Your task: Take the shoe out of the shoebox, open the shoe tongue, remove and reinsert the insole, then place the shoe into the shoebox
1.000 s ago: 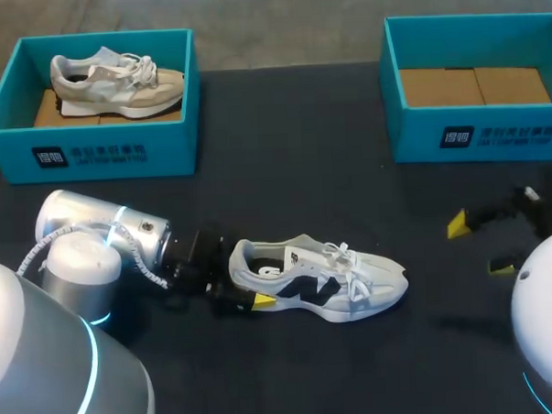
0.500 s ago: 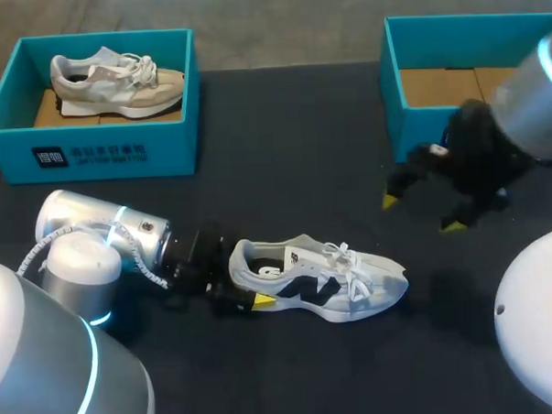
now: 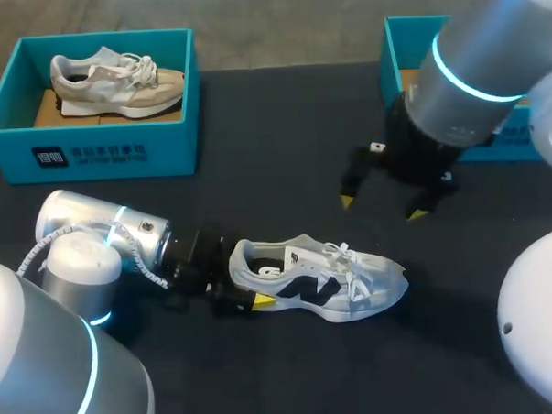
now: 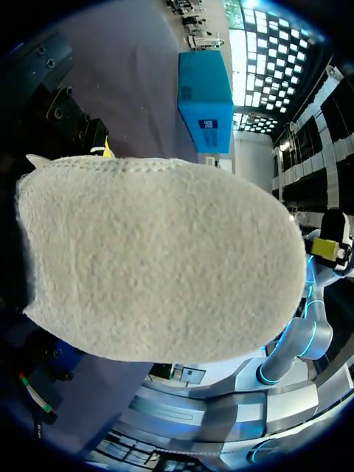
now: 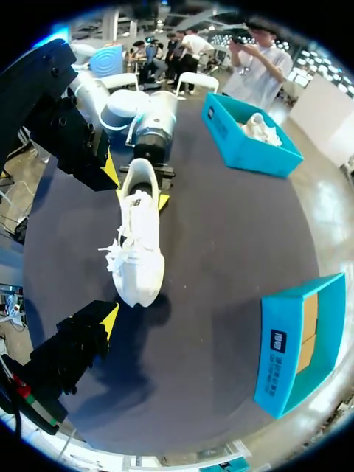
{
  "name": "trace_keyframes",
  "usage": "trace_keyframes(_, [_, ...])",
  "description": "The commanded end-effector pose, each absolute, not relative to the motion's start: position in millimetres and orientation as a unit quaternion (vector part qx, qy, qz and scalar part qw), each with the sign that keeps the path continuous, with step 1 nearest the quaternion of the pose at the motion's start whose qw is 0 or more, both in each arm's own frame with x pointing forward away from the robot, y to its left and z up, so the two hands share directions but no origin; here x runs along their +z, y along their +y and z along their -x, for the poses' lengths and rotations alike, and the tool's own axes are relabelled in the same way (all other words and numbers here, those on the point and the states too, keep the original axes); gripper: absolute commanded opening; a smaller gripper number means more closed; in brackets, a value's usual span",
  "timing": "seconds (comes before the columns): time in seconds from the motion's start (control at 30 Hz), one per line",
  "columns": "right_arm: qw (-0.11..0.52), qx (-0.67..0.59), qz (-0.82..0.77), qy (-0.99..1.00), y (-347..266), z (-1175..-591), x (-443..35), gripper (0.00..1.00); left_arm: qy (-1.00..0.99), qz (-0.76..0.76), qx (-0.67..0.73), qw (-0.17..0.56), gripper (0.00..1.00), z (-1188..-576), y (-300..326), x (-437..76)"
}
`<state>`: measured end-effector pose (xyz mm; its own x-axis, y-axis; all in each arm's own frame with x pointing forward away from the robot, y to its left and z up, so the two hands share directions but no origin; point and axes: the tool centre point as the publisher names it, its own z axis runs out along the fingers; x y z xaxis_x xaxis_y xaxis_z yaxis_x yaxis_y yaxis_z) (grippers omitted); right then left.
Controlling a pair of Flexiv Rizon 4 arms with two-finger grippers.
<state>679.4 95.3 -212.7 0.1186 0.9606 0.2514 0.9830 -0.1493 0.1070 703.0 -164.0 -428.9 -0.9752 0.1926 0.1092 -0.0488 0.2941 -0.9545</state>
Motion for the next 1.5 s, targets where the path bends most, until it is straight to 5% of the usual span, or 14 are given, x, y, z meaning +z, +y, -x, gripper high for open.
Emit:
trace_keyframes(0.03, [0.038, -0.124, 0.748, -0.651, 100, -682, -215, 1.00, -0.799, 0.044, 0.592, 0.101, 0.00, -704, -164, -431])
trace_keyframes(0.5, [-0.066, 0.062, 0.752, -0.653, 164, -699, -242, 1.00, -0.799, 0.044, 0.592, 0.101, 0.00, -704, -164, -431])
trace_keyframes(1.5, [-0.184, 0.140, 0.767, -0.598, 225, -677, -288, 1.00, -0.799, 0.044, 0.592, 0.101, 0.00, -704, -164, -431])
